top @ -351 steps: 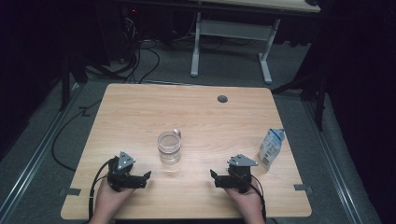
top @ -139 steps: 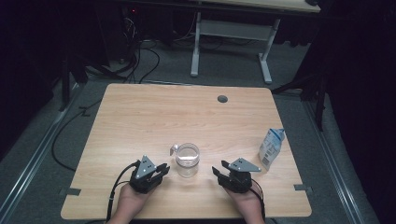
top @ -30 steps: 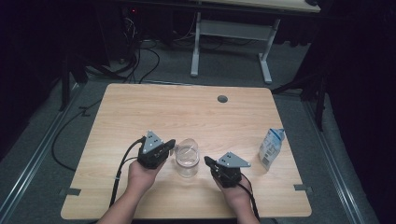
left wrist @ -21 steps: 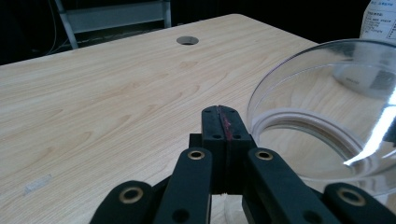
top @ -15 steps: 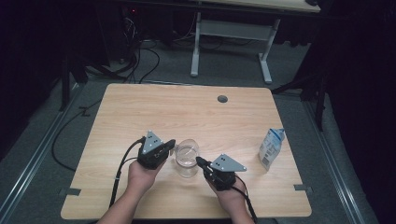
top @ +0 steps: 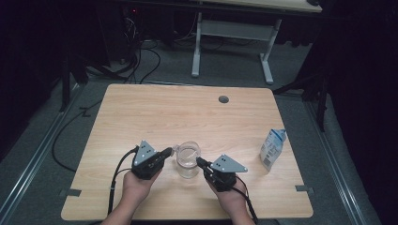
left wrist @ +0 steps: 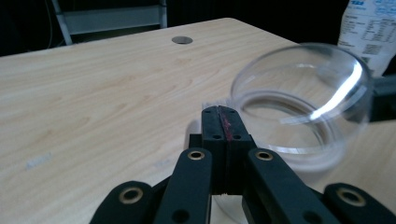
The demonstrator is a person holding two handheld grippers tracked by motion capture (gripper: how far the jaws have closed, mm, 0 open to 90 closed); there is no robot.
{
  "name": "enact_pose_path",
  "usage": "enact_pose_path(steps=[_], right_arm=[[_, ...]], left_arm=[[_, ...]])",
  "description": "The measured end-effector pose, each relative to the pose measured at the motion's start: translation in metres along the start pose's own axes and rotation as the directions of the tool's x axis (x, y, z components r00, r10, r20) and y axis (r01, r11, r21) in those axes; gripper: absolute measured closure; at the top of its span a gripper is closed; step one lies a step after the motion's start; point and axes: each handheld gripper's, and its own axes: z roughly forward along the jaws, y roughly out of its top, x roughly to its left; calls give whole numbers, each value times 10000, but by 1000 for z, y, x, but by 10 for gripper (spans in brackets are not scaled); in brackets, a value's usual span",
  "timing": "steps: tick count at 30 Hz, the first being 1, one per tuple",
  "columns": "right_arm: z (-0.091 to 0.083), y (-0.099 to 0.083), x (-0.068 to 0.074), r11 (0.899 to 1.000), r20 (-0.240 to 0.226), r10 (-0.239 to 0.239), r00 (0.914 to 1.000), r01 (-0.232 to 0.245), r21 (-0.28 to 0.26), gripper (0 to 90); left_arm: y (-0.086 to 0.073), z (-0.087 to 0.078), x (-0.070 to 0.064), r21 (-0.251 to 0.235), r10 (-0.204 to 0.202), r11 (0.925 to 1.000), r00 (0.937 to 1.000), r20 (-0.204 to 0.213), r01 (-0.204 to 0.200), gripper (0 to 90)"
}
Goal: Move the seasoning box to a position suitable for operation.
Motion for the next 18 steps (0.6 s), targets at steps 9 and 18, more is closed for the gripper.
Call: enact_pose_path(steps=[9,18], right_arm=[[-1,1,1,10000,63,23,10000,-23,-40,899],[-3,3,2,10000,47,26,10000,-26,-93,899]], left_arm=[[-19,-7,-24,-25,-40,10000,9969,780,42,900],[-14,2,-39,-115,4,9999,9928,1194,10,899]])
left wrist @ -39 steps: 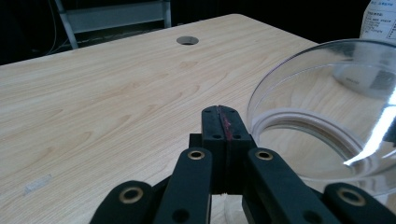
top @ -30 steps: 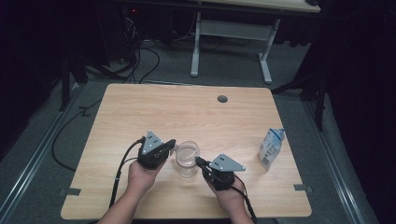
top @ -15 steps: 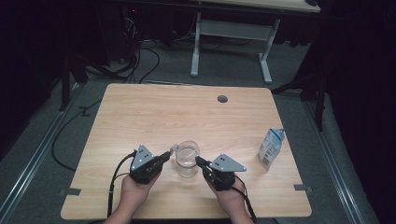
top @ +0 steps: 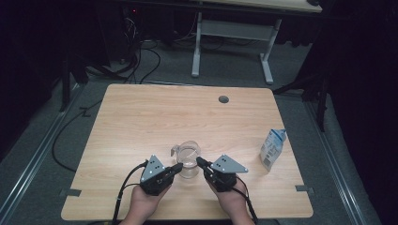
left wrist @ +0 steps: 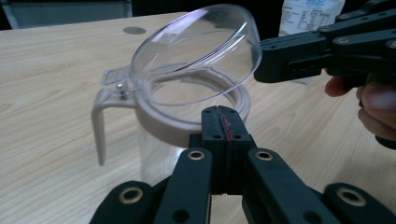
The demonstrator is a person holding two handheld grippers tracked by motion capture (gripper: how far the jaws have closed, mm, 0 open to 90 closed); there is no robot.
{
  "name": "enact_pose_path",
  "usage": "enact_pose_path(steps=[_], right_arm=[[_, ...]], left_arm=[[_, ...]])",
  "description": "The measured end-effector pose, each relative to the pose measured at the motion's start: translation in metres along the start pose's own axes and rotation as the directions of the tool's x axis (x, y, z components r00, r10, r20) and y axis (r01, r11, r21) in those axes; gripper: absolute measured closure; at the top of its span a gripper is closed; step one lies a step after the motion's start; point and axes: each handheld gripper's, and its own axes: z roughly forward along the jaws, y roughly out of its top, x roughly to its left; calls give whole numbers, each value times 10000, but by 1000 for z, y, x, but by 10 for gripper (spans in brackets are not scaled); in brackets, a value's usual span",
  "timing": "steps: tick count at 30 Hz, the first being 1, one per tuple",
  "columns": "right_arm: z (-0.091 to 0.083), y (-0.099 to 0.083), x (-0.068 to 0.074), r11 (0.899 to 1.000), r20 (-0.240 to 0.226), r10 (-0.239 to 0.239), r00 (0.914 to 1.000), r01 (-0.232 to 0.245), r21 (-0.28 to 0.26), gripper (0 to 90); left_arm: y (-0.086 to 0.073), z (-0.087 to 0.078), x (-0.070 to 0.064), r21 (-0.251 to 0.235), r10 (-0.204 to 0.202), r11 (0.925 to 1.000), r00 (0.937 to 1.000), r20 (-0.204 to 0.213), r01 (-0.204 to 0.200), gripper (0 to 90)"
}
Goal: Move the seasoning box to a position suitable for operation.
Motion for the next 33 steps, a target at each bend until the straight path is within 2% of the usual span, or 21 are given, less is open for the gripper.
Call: enact_pose_path(steps=[7,17,24,33], right_arm=[[2,-4,-4,9998,147,57,9999,-60,203,899],[8,-8,-6,9996,100,116,9999,-119,268,900],[8,-8,-7,9997,47,77,10000,-78,226,900],[8,-9,-6,9998,73,17,10000,-19,197,900]], left_arm=[[3,2,-2,-77,5,10000,10000,16,-5,900],[6,0,0,-272,-80,9996,10000,-42,79,900],[10,-4,3,-495,-153,9987,9996,-227,142,899],[12,-10,14,-782,-339,9965,9972,-665,287,899]])
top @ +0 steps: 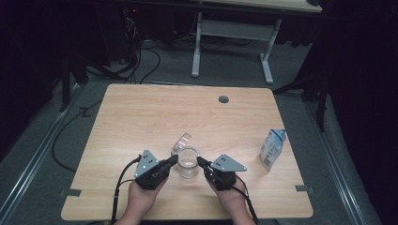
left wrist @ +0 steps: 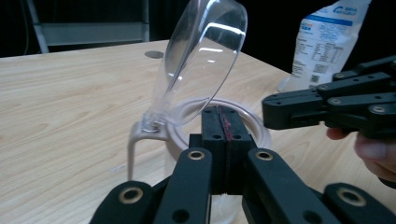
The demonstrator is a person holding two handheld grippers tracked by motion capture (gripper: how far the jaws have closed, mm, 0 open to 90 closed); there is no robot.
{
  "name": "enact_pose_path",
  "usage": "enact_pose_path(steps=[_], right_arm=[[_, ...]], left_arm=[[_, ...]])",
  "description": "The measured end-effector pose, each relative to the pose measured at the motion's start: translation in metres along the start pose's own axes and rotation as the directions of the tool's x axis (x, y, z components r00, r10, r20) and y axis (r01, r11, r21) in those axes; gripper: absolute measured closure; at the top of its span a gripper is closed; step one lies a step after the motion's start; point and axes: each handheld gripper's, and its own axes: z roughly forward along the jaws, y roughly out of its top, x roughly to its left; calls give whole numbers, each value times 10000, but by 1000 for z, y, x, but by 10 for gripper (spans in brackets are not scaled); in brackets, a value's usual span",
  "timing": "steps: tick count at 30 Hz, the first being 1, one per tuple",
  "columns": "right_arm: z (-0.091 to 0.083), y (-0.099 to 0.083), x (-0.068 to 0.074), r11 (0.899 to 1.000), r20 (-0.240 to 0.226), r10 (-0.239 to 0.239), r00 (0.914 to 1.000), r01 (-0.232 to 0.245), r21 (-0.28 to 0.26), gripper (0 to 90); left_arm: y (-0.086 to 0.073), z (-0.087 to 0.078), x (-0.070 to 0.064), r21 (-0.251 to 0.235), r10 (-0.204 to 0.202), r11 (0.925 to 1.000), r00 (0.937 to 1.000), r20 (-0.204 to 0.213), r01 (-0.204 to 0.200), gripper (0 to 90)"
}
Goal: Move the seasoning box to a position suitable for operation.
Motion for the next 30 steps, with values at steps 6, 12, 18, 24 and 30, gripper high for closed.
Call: enact_pose_path(steps=[6,12,18,24,30], right_arm=[[0,0,0,10000,-5,-37,10000,37,-23,900],[0,0,1,10000,38,-51,10000,51,-9,900],[0,0,1,10000,39,-78,10000,78,-23,894],[0,0,1,10000,30,-82,10000,82,-25,893],[0,-1,1,10000,-8,-57,10000,57,-79,891]], left_arm=[[0,-4,12,-86,-182,9998,9992,-361,179,899],[-3,-7,16,-1,-159,9999,9989,-441,159,899],[-10,-10,21,255,-97,9996,9985,-545,111,899],[-20,-15,33,760,77,9971,9959,-901,-9,898],[-32,-22,47,1277,245,9918,9929,-1161,-96,888]])
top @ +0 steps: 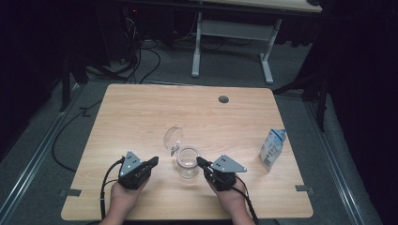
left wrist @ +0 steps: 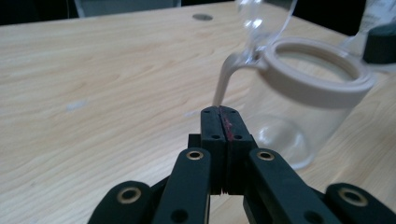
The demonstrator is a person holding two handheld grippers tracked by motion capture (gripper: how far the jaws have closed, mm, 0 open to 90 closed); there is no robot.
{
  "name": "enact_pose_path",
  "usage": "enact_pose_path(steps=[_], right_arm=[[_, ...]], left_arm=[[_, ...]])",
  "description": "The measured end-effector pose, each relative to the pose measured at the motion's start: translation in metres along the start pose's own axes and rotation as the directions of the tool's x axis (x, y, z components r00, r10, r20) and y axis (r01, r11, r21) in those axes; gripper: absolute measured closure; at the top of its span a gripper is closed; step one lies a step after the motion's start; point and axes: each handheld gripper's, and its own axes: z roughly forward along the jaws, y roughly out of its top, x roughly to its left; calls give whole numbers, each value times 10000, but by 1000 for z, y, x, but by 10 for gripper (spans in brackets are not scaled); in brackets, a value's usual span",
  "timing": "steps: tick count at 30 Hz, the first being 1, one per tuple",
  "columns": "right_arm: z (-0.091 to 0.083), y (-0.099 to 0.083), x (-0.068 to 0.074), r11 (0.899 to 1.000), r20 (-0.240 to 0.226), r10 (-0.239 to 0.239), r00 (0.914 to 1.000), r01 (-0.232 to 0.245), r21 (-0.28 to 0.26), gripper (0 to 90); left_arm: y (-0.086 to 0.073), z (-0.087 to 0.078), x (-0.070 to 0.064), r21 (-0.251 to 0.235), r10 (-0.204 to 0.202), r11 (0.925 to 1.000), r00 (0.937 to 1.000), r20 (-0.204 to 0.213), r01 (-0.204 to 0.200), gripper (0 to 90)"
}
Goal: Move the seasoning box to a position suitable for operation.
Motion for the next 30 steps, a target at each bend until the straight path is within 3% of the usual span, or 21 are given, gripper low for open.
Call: enact_pose_path(steps=[7,8,12,15,18,26,30], right_arm=[[0,0,0,10000,1,-3,10000,3,-5,890],[0,0,0,10000,2,8,10000,-8,-14,890],[0,0,0,10000,-11,37,10000,-37,-10,888],[-1,0,0,10000,-74,27,10000,-27,46,879],[-4,0,-1,10000,-180,57,9998,-56,44,834],[-13,-9,-19,9985,409,545,9977,-547,24,713],[-17,-24,-34,9966,991,773,9921,-799,224,636]], left_arm=[[-18,-4,7,254,-36,9997,9998,-208,42,878],[-22,-7,10,263,-208,9994,9995,-254,215,877],[-24,-10,13,401,9,9992,9991,-414,7,853],[-24,-11,15,442,-61,9990,9990,-433,80,827],[-25,-10,17,484,78,9988,9985,-534,-52,795],[-24,-11,21,431,-115,9990,9985,-540,138,660],[-24,-10,20,444,-135,9989,9989,-458,156,607]])
